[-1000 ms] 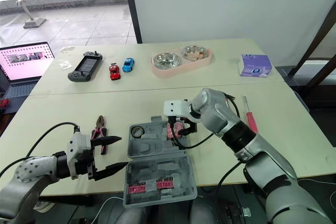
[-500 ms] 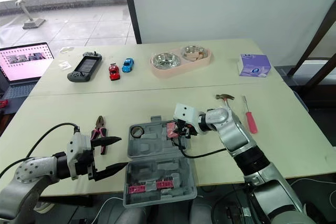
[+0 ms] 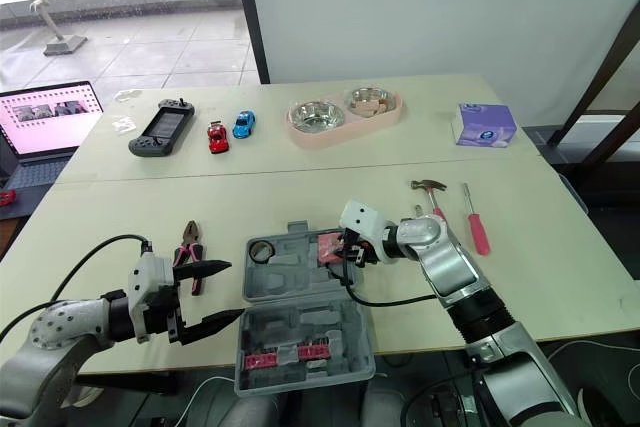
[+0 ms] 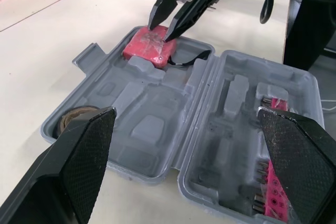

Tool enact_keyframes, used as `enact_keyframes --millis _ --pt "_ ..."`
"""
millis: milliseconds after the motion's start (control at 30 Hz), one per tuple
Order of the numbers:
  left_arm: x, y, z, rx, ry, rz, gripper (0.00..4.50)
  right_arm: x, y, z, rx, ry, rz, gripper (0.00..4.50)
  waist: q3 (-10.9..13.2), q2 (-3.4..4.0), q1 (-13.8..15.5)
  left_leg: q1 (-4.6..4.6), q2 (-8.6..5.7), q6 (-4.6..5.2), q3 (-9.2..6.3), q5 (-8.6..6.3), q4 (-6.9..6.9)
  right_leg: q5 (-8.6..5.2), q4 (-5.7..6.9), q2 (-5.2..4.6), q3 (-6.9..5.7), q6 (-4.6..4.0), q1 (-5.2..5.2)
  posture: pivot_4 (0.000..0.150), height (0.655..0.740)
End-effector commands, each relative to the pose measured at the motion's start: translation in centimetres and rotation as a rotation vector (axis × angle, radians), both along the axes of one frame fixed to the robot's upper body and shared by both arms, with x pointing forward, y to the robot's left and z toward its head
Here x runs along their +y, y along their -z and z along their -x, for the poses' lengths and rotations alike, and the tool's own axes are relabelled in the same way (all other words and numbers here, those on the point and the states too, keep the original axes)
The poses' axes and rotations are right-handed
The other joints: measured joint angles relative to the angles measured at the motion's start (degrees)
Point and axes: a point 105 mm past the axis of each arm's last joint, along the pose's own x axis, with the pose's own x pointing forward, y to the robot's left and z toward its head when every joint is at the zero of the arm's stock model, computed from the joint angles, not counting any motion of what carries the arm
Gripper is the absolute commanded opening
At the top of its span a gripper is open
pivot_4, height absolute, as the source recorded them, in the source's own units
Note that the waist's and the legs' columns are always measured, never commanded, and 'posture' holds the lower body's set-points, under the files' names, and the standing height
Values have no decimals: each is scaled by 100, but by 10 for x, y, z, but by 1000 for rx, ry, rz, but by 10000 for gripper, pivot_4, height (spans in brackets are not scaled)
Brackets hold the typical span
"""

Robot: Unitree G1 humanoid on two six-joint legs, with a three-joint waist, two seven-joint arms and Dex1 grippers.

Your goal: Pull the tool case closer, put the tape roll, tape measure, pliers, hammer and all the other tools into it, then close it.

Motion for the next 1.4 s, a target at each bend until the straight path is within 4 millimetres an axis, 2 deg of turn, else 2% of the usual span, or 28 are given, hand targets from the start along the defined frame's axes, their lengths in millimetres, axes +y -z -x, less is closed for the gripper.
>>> enact_keyframes --millis 33,167,367,600,767,867,933,1033,1100,1200,1300,1400 --pt "0 -6 -1 -33 -2 -1 45000 -17 27 4 124 76 105 16265 -5 -1 2 3 0 0 0 0 0 0 0 0 0 0 3 1500 7233" --pt "0 -7 -1 -35 -2 -2 45000 -27 42 8 207 140 158 16265 -32 -17 33 17 0 2 -6 -2 0 -2 -12 0 -4 -4 5 1500 7233" --pt "1 -8 -1 -37 -5 -4 45000 -28 57 17 280 155 210 16265 -97 -47 29 19 -2 5 -9 -4 -1 -3 -24 0 -6 -6 13 1500 7233" --pt "2 -8 -1 -36 -4 -6 45000 -10 46 10 249 153 156 16265 -137 -53 13 23 1 6 -9 -5 -2 -12 -26 1 -6 -21 16 1500 7233" --pt "3 -7 -2 -27 -11 -4 45000 1 12 5 151 93 56 16265 -134 -49 12 21 1 6 -9 -5 -4 -12 -25 1 -6 -21 12 1500 7233" --pt "8 -8 -4 -35 -36 -8 45000 12 -27 5 46 29 -85 16265 -121 -40 13 15 1 6 -9 -5 -5 -10 -25 1 -5 -19 7 1500 7233" --pt "13 -11 -7 -35 -62 2 45000 9 -52 7 2 23 -167 16265 -110 -27 14 7 1 6 -5 -4 -4 -2 -24 0 -3 -4 8 1500 7233" --pt "27 -17 -8 -37 -106 1 45000 -14 -75 11 -57 46 -197 16265 -105 -23 20 6 1 6 -5 -5 -5 -3 -23 0 -3 -4 5 1500 7233" --pt "37 -21 -8 -35 -141 -11 45000 -34 -79 18 -58 64 -191 16265 -105 -25 50 6 1 7 -8 -5 -5 -4 -29 -2 -7 -4 0 1500 7233" --pt "64 -22 -1 -9 -201 -71 45000 -74 -77 30 -54 111 -184 16265 -103 -30 60 5 1 14 -3 -10 -7 -13 -38 -6 -7 -20 9 1500 7233" --pt "102 -20 8 23 -289 -155 45000 -113 -71 44 -70 156 -177 24220 -97 -25 56 2 -1 19 8 -13 -11 -14 -39 -16 -6 -20 19 1500 7233" --pt "136 -17 19 61 -368 -232 45000 -146 -62 57 -89 207 -194 38638 -93 -22 12 3 2 19 15 -13 -8 -15 -39 -23 -3 -22 22 1500 7233"
